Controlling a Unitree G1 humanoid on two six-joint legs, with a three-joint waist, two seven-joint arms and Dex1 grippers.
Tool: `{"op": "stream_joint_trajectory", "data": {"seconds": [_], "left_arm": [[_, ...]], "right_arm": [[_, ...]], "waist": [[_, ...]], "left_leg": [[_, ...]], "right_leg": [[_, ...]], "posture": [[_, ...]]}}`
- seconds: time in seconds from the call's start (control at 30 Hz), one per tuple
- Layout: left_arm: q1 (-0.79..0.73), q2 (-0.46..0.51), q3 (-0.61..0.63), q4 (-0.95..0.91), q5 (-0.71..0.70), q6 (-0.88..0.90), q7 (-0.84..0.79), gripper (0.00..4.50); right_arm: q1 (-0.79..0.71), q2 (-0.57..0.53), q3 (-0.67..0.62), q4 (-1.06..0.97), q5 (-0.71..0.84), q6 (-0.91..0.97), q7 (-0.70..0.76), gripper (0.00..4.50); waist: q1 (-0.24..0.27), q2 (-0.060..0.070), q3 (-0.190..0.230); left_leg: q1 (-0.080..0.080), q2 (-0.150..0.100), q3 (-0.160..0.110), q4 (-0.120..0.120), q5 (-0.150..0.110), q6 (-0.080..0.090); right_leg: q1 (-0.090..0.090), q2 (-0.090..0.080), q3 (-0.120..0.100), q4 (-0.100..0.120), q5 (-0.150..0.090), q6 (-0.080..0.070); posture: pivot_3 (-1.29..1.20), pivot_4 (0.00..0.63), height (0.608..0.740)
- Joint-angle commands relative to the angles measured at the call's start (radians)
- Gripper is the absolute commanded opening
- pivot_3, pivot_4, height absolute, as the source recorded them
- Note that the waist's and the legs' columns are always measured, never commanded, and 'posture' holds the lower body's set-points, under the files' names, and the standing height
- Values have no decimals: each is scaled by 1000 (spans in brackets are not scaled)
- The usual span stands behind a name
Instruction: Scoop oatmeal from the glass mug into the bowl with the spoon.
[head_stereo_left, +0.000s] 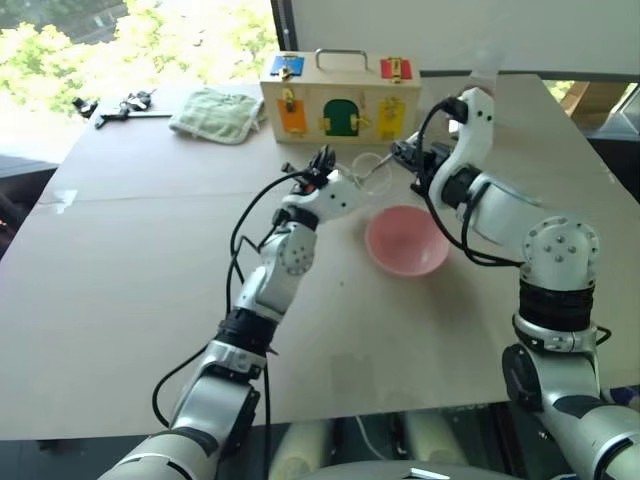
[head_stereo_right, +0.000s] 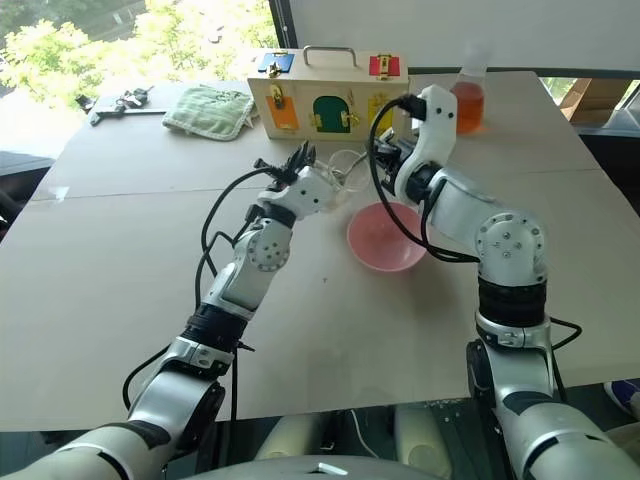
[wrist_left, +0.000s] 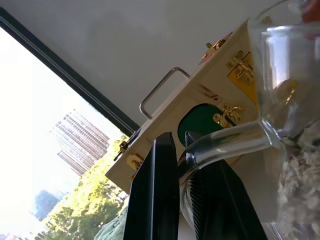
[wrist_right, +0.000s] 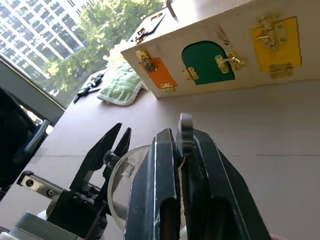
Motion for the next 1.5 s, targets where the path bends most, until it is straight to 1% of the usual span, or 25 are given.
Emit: {"op": "stream_joint_trajectory", "data": {"seconds": [0.03, 0.13, 0.27, 0.4, 0.5, 0.67, 0.83, 0.97, 1.17, 1.5], "left_arm": [[-21, 1, 4, -16, -4, -32, 35, 45], [-20, -4, 14, 3, -16, -26, 47, 45], [-29, -8, 21, 31, -29, -30, 61, 45], [-43, -10, 21, 63, -38, -36, 76, 45], [-47, -11, 22, 74, -46, -37, 85, 45], [-48, -20, 19, 79, -63, -47, 82, 45], [-45, -27, 20, 75, -72, -49, 78, 45], [-45, -30, 21, 84, -84, -48, 80, 45], [-51, -66, 59, 101, -148, -33, 89, 45], [-47, -106, 97, 136, -226, -53, 88, 45]], "right_arm": [[-36, -10, -57, -36, 49, 17, -41, 0], [-42, -13, -87, -48, 98, 26, -87, 0], [-33, 12, -122, -44, 212, 15, -189, 0], [-26, 7, -135, -42, 298, -6, -276, 0], [-30, -9, -131, -45, 331, -18, -305, 0], [-28, -32, -98, -56, 320, -24, -298, 0], [-23, -32, -91, -53, 344, -50, -307, 0], [-23, -20, -110, -40, 405, -96, -351, 0], [-8, -15, -109, -43, 487, -155, -408, 0], [19, -28, -90, -54, 581, -246, -487, 0]], "waist": [[-1, 0, 0], [-1, 0, 0], [-2, 0, 0], [-1, 0, 0], [-1, 0, 0], [-2, 0, 0], [-2, 0, 0], [-2, 0, 0], [-2, 0, 0], [-2, 0, 0]], "left_leg": [[0, 0, 0, 0, 0, 0], [0, 0, 0, 0, 0, 0], [0, 0, 0, 0, 0, 0], [0, 0, 0, 0, 0, 0], [0, 0, 1, 0, 0, 0], [0, 0, 1, 0, 0, 0], [0, 0, 1, 0, 0, 0], [0, 0, 1, 1, 0, 0], [0, 0, 1, 1, 0, 0], [0, 0, 1, 2, 0, 0]], "right_leg": [[0, 0, 0, 0, 0, 0], [0, 0, 0, 0, 0, 0], [0, 0, 0, 0, 0, 0], [0, 0, 0, 1, 0, 0], [0, 0, 0, 1, 0, 0], [0, 0, 1, 1, 0, 0], [0, 0, 1, 1, 0, 0], [0, 0, 1, 1, 0, 0], [0, 0, 1, 1, 0, 0], [0, 0, 1, 2, 0, 0]], "posture": [[0, 150, 740], [0, 150, 740], [0, 150, 740], [0, 150, 740], [0, 150, 740], [0, 150, 740], [0, 150, 740], [0, 150, 740], [0, 150, 740], [0, 150, 740]]}}
